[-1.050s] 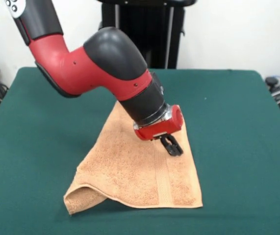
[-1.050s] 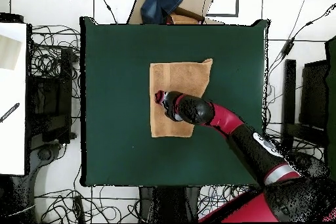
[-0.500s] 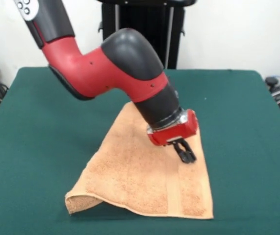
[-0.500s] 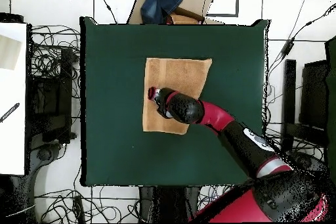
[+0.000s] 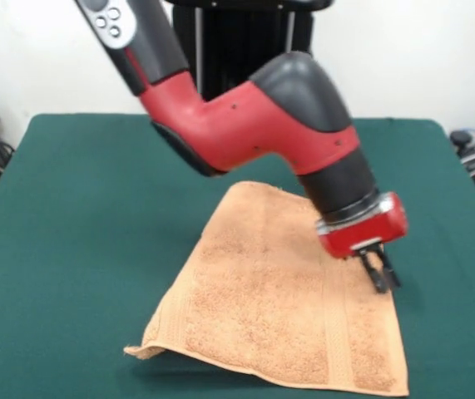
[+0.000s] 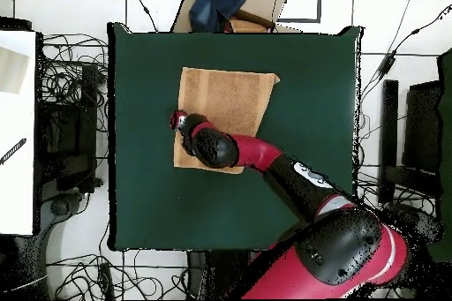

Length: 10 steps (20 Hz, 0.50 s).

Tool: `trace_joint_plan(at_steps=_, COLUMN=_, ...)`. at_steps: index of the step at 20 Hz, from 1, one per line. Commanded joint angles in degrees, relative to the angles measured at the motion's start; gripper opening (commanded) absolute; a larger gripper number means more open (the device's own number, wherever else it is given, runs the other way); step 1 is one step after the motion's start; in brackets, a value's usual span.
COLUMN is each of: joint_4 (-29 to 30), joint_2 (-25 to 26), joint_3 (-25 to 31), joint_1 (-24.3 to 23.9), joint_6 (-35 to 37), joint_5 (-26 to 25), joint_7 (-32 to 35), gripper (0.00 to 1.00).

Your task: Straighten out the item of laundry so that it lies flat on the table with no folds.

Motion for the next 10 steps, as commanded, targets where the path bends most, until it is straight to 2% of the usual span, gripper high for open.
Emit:
trace_joint_plan(at_steps=1, joint_4=3.97, joint_2=-0.26, joint_3=-3.65, joint_1=3.82, joint_6=0.06, joint_5=2.65, joint_7=11.4, gripper=0.0)
trace_joint_plan(at_steps=10, joint_4=4.16, joint_2=-0.21, joint_3=-3.2, joint_1=2.55, joint_6=1.24, joint_5=3.08, joint_7=9.19, gripper=0.0)
